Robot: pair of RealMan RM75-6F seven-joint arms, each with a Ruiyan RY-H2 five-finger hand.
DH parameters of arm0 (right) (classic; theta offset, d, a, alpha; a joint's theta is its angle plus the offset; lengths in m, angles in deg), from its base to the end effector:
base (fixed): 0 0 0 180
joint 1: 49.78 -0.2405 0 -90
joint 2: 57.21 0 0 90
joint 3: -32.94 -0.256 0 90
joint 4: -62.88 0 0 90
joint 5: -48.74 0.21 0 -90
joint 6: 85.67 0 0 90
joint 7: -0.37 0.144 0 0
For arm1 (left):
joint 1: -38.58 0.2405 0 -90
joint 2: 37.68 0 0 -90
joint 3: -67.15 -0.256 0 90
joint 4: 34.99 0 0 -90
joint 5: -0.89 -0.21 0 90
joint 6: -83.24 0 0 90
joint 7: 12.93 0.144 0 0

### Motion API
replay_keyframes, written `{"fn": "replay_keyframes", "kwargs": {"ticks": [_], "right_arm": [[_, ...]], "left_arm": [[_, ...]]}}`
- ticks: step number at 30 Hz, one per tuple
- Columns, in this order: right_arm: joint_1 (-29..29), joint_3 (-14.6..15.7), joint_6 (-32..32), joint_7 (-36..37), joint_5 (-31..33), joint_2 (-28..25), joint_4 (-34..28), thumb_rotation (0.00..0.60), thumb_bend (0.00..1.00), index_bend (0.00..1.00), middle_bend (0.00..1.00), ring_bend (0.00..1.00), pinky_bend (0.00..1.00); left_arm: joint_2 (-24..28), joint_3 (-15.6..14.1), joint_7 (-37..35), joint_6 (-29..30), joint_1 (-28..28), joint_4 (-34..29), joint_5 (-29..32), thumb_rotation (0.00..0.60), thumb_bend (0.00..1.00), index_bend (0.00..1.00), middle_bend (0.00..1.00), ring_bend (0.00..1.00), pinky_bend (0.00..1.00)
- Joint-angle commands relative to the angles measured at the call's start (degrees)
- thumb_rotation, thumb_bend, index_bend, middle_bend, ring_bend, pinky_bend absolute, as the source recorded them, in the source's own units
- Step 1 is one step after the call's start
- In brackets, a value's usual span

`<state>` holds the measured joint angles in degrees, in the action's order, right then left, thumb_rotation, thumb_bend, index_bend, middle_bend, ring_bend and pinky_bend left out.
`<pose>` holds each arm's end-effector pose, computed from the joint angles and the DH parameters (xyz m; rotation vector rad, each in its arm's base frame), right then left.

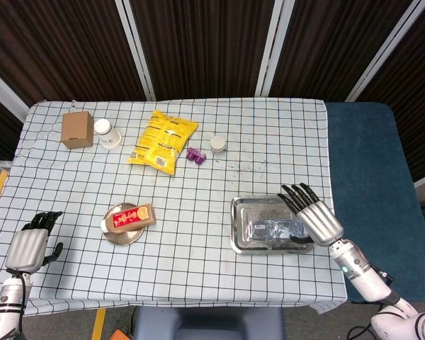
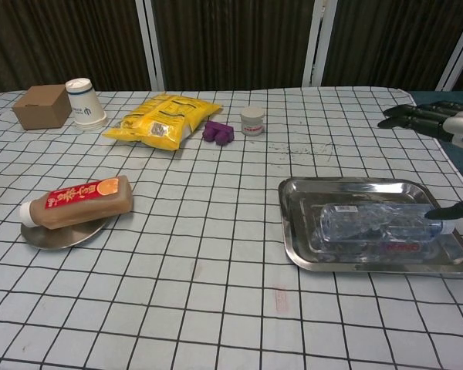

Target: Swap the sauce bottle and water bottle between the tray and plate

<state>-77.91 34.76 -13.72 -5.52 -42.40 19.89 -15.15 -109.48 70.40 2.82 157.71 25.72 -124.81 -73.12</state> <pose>-0.2524 -0.2811 0.0614 1.9027 -0.6359 0.9146 -0.3137 0.2226 0.1042 -1.4783 -0.9112 -0.6680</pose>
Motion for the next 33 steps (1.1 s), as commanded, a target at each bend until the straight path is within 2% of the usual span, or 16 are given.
{"fn": "replay_keyframes", "kwargs": {"ticks": [1, 6, 12, 16, 23, 30, 33], "right_arm": [[4.2, -0.1, 5.7, -3.1, 0.2, -2.6, -4.3, 0.6, 0.13, 0.03, 0.0, 0.0, 0.0], [10.1, 0.4, 10.9, -6.6, 3.2, -7.1, -11.5, 0.6, 0.12, 0.0, 0.0, 0.0, 0.0], [16.4, -1.8, 18.9, -8.4, 7.0, -6.8, -9.3, 0.6, 0.09, 0.0, 0.0, 0.0, 0.0], [18.4, -3.7, 19.5, -8.0, 10.8, -5.0, -6.5, 0.6, 0.08, 0.0, 0.0, 0.0, 0.0], [17.9, -5.7, 16.5, -6.5, 12.3, -4.9, -5.3, 0.6, 0.08, 0.0, 0.0, 0.0, 0.0], [18.0, -6.1, 15.2, -6.2, 12.8, -4.5, -5.1, 0.6, 0.08, 0.0, 0.0, 0.0, 0.0], [18.6, -6.0, 16.5, -4.5, 11.0, -4.7, -5.5, 0.6, 0.08, 0.0, 0.0, 0.0, 0.0]], "left_arm": [[0.2, -0.3, -0.5, 0.6, 0.2, 0.0, -1.0, 0.6, 0.41, 0.15, 0.15, 0.12, 0.34], [0.2, -0.6, -0.9, 2.0, 0.6, 0.1, -2.7, 0.6, 0.41, 0.15, 0.15, 0.12, 0.34], [0.0, -1.1, -0.7, 4.0, 1.3, 0.0, -4.9, 0.6, 0.41, 0.15, 0.15, 0.12, 0.34], [-0.3, -1.1, -0.2, 5.2, 1.7, 0.1, -5.8, 0.6, 0.41, 0.15, 0.15, 0.12, 0.34], [-0.7, -1.4, -0.2, 6.4, 1.9, 0.8, -7.9, 0.6, 0.41, 0.15, 0.14, 0.12, 0.34], [-0.8, -1.2, -0.6, 6.6, 2.0, 1.1, -8.1, 0.6, 0.41, 0.15, 0.14, 0.12, 0.34], [-0.7, -0.7, -1.4, 6.1, 1.8, 1.5, -7.6, 0.6, 0.41, 0.15, 0.14, 0.12, 0.34]]}}
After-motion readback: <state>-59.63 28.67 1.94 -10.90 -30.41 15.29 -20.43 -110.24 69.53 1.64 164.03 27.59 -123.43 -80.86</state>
